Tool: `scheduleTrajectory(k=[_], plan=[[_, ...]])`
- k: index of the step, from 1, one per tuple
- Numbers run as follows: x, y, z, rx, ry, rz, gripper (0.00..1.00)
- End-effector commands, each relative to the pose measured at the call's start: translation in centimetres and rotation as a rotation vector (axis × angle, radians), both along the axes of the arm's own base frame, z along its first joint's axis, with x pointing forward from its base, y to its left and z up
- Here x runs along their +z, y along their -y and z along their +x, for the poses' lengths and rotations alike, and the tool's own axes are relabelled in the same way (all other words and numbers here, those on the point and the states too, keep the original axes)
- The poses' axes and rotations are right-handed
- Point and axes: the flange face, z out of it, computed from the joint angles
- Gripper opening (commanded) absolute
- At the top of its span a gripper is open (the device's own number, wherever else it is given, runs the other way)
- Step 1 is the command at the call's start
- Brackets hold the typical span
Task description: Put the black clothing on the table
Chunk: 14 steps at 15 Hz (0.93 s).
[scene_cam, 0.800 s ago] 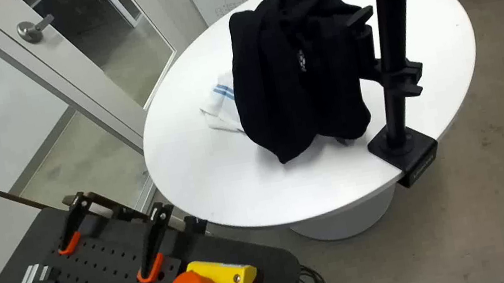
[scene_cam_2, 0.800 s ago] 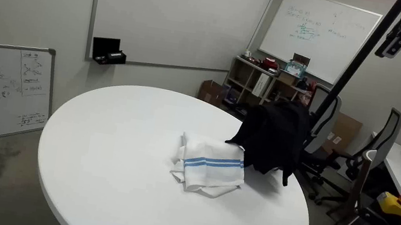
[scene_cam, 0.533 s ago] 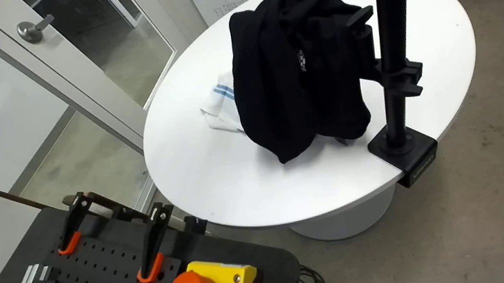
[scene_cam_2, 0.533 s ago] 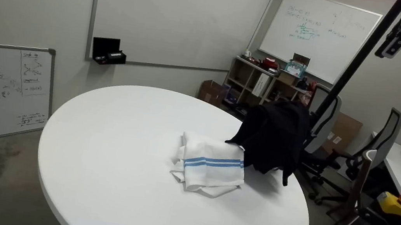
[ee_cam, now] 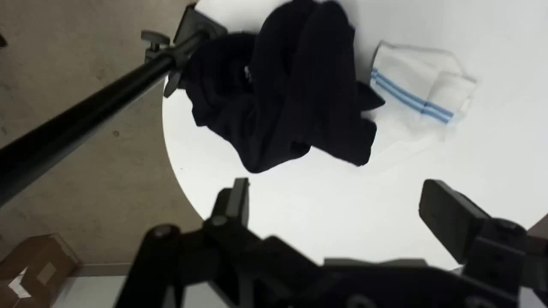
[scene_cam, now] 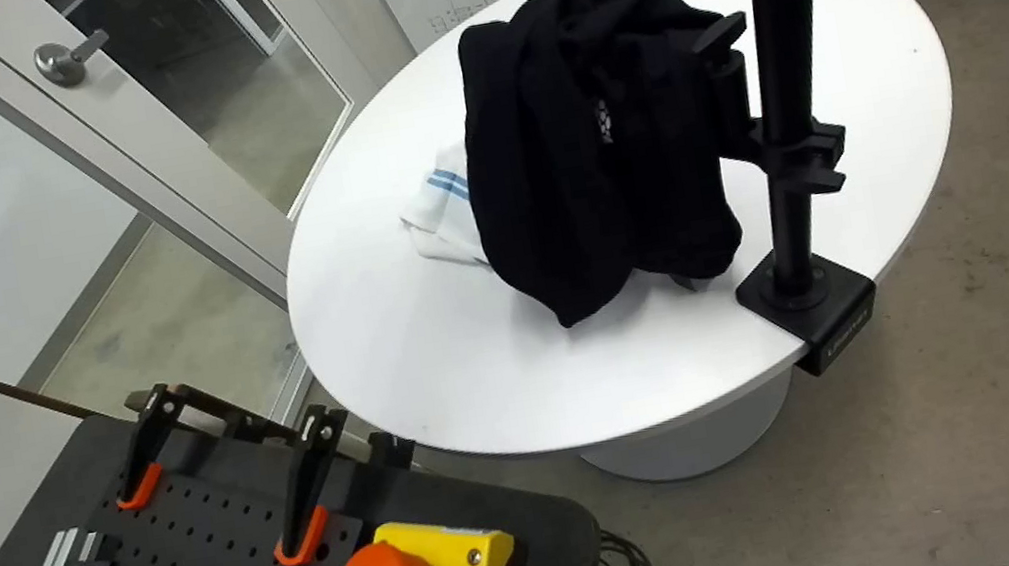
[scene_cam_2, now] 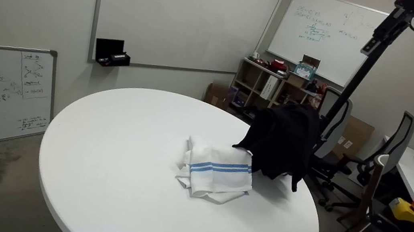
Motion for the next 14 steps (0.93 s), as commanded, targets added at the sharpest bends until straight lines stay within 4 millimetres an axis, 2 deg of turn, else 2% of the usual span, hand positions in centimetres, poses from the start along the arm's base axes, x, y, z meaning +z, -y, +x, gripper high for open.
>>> scheduleTrajectory(k=[1,8,14], plan=[[-1.3,3.0,4.0,-0.135,0.084,0.006,1.00],[-8.5,6.6,8.7,-0.333,-0.034,0.021,1.00],[-13.0,6.5,10.9,-0.336,-0.120,0.052,1.00]])
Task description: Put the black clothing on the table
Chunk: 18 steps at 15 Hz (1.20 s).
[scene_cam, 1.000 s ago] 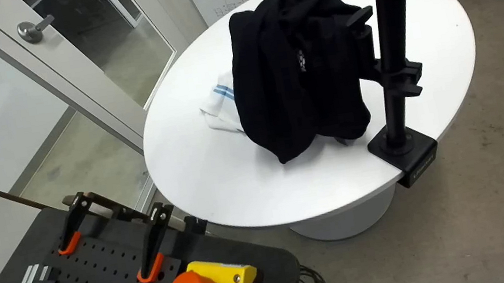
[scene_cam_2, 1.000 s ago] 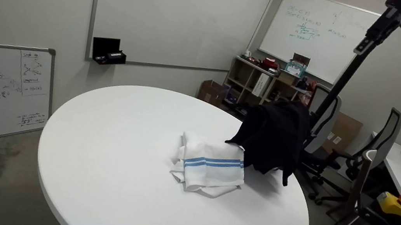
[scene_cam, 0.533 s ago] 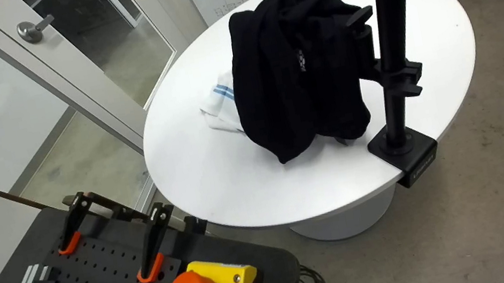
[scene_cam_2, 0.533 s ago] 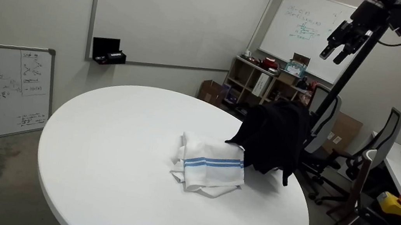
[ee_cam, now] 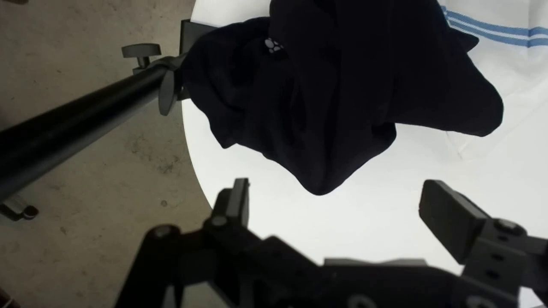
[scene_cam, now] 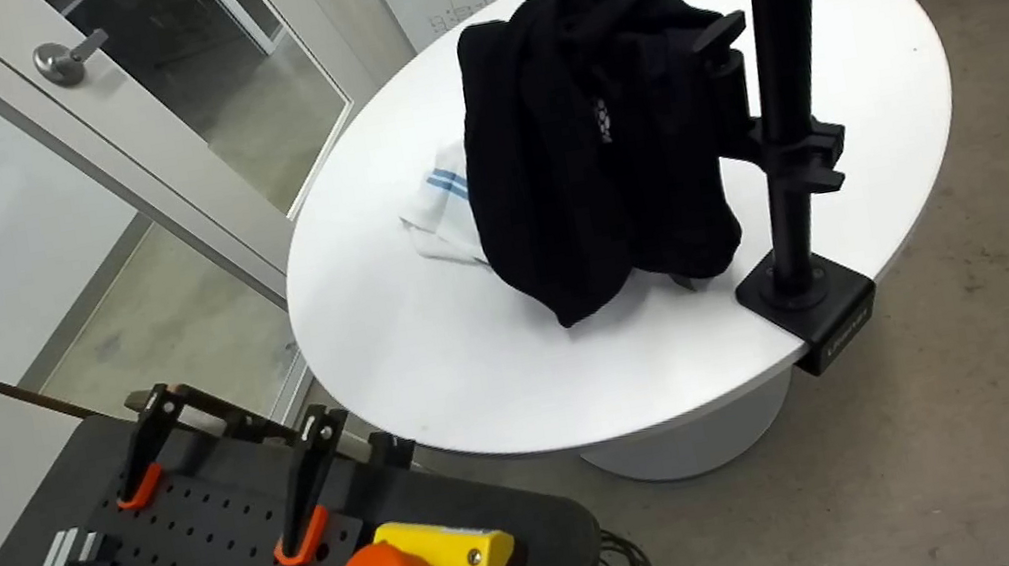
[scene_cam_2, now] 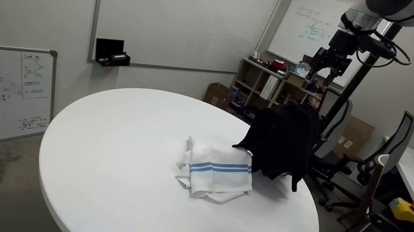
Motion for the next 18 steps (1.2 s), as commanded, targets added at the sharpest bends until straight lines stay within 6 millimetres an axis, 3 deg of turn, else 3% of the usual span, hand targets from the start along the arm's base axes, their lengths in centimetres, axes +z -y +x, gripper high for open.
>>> scheduleTrajectory(k=[1,9,15,18], plan=[[-1.7,-0.2,1.7,-0.002,-0.050,0.025,1.00],[-6.4,-1.3,1.6,0.033,-0.195,0.048,1.00],[-8.1,-1.1,1.4,0.035,-0.249,0.054,1.00],[-8.4,-1.2,1.4,0.039,-0.255,0.053,0.81]])
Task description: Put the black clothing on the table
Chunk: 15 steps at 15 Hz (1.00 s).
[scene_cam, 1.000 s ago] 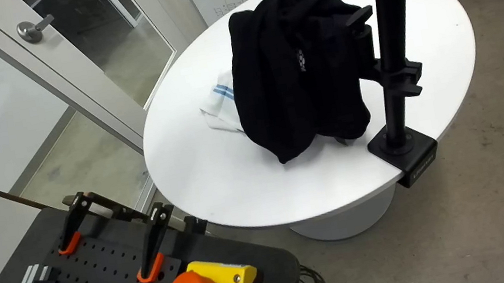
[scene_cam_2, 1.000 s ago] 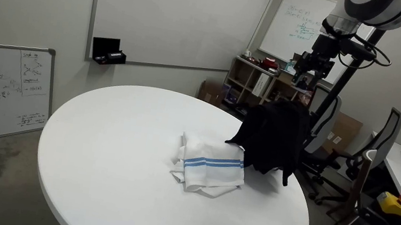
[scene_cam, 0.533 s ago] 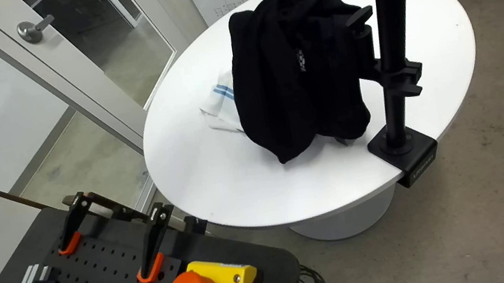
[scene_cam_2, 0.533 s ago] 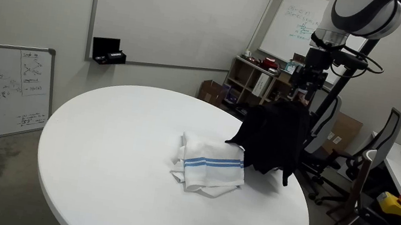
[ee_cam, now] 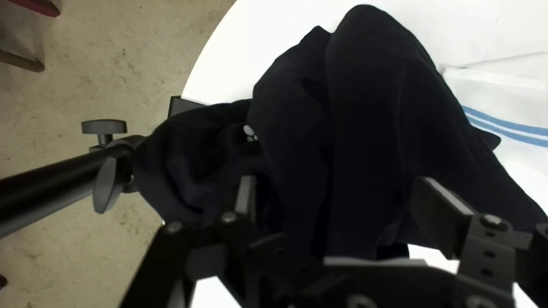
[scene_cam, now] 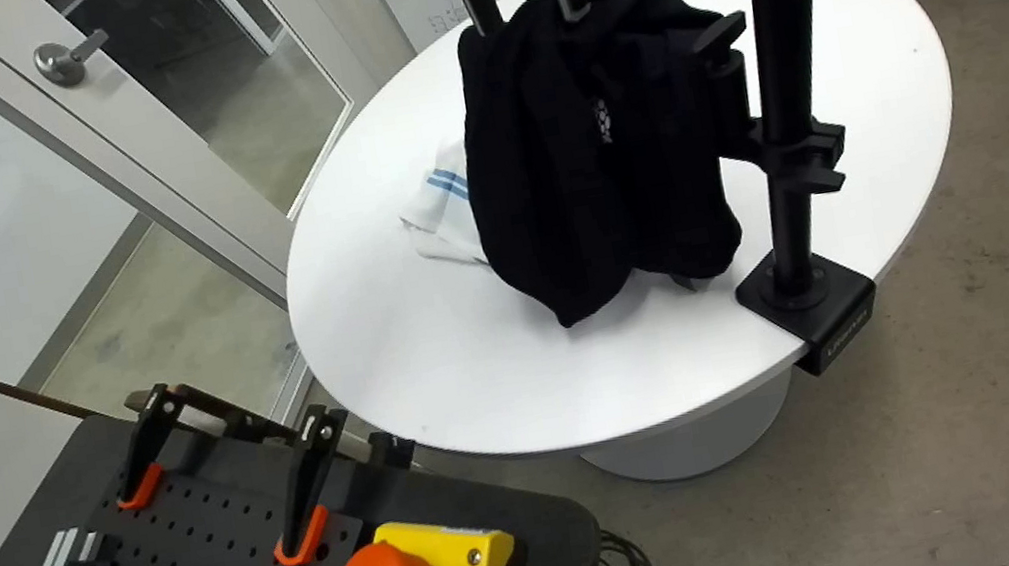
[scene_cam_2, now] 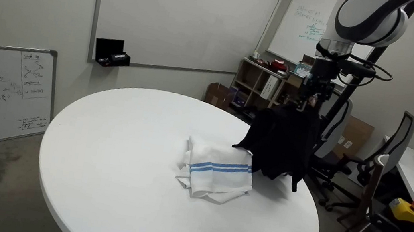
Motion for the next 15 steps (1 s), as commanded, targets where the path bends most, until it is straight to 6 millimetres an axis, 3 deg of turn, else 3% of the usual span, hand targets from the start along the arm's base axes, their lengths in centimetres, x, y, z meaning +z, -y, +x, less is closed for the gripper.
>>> scheduleTrajectory(k=[1,2,10,11,15], plan=[[-0.04,0.10,0.66,0.012,-0.024,-0.008,0.79],[-0.04,0.07,0.71,0.015,-0.024,-0.008,0.65],[0.00,0.05,0.63,0.025,-0.026,-0.005,0.05],[-0.01,0.07,0.59,0.026,-0.026,-0.005,0.00],[0.09,0.23,0.38,0.024,-0.023,-0.002,0.01]])
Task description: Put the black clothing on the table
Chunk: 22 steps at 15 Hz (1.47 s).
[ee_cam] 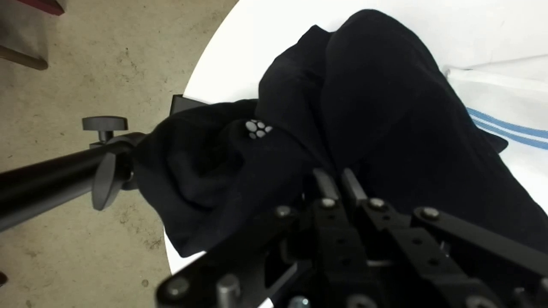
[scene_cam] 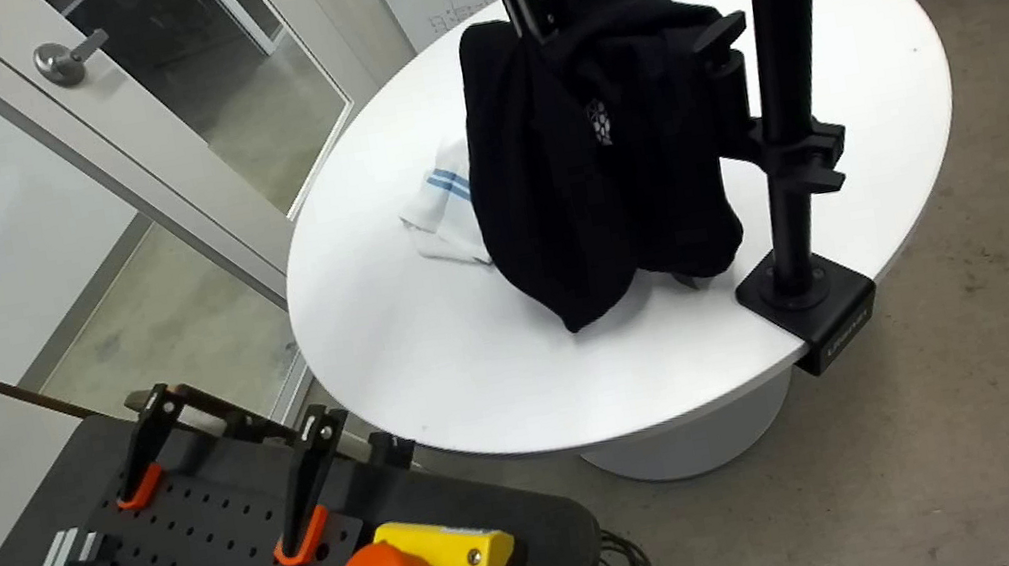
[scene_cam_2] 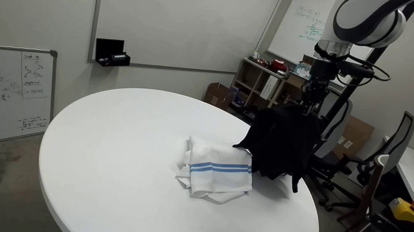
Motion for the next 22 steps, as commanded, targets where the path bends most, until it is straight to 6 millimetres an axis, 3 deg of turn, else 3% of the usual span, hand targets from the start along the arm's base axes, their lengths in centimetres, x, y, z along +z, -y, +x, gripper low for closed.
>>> scheduleTrajectory(k=[1,5,11,17,22], plan=[[0.6,0.2,0.1,0.010,-0.010,0.007,0.01],[3.5,0.4,-0.1,-0.015,0.049,0.061,0.02],[12.6,-1.4,-1.3,0.056,0.223,0.177,0.02],[22.2,-5.8,-3.6,0.250,0.384,0.273,0.02],[27.5,-10.9,-5.9,0.436,0.447,0.336,0.02]])
